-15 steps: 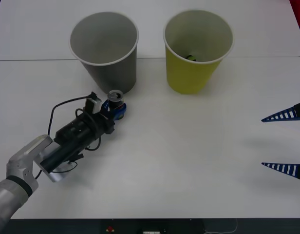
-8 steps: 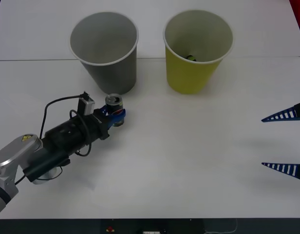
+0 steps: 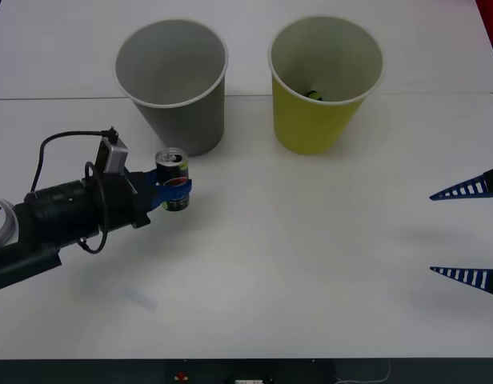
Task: Put the can into the green bin and the plastic bottle into the gray bin
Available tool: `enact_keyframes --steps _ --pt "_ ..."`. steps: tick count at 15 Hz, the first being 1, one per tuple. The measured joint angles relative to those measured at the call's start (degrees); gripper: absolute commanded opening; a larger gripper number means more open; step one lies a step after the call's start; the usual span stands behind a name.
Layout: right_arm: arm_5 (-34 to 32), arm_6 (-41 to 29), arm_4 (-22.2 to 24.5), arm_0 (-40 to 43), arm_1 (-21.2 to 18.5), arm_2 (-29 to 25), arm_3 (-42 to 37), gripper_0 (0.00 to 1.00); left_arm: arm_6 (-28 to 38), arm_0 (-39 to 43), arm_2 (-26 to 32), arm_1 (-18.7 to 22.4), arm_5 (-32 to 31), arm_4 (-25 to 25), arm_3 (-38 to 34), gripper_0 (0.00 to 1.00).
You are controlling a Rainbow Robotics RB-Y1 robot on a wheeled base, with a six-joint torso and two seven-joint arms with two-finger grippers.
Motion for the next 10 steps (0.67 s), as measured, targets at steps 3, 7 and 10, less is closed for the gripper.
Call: enact_keyframes --steps 3,7,10 --pt "0.0 0.0 0.0 0.0 0.0 0.0 0.0 1.0 13.35 0.26 7.53 -0.03 -9.82 -12.31 -7.01 0.0" --pt "0.0 0.0 0.0 0.0 0.0 0.0 0.0 1.0 27.25 0.1 12.62 -0.04 -17.11 -23.62 -17.49 0.0" --pt "0.0 0.0 0.0 0.0 0.0 0.0 0.0 1.0 38.03 -2.09 14.06 -0.09 -22.73 -29.89 -24.46 0.0"
